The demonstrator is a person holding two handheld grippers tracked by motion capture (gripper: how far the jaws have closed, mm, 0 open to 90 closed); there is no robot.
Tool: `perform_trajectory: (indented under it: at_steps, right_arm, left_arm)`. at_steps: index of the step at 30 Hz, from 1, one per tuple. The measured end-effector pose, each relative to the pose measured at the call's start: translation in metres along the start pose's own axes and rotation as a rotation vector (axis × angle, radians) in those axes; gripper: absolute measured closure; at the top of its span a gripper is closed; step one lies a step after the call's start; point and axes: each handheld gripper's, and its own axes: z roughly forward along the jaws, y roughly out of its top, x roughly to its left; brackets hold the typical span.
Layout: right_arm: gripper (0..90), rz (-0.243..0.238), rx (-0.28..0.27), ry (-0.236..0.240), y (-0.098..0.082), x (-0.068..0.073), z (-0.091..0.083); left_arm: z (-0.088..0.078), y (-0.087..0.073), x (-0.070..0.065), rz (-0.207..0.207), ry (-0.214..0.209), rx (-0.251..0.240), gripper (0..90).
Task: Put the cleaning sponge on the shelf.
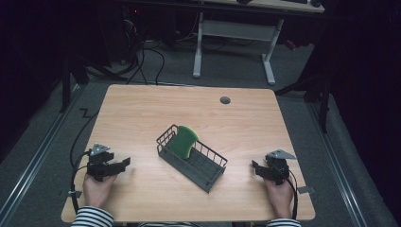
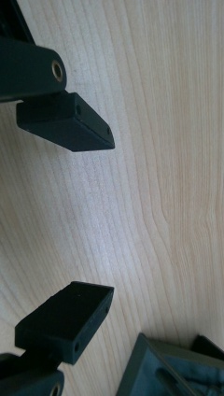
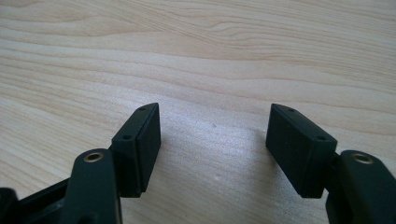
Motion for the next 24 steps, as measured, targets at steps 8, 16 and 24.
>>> perform_trajectory:
  at_steps: [8,16,24]
  right_arm:
    - [35.8,0.000,0.000,0.000,0.000,0.000,0.000]
    - [35.8,-0.001,0.000,0.000,0.000,0.000,0.000]
    - [35.8,0.000,0.000,0.000,0.000,0.000,0.000]
  left_arm:
    - [0.007,0.000,-0.005,0.026,0.026,-0.006,25.3]
    - [0.012,-0.001,-0.007,0.038,0.034,0.002,25.5]
    - [0.018,-0.001,-0.008,0.054,0.044,0.025,25.6]
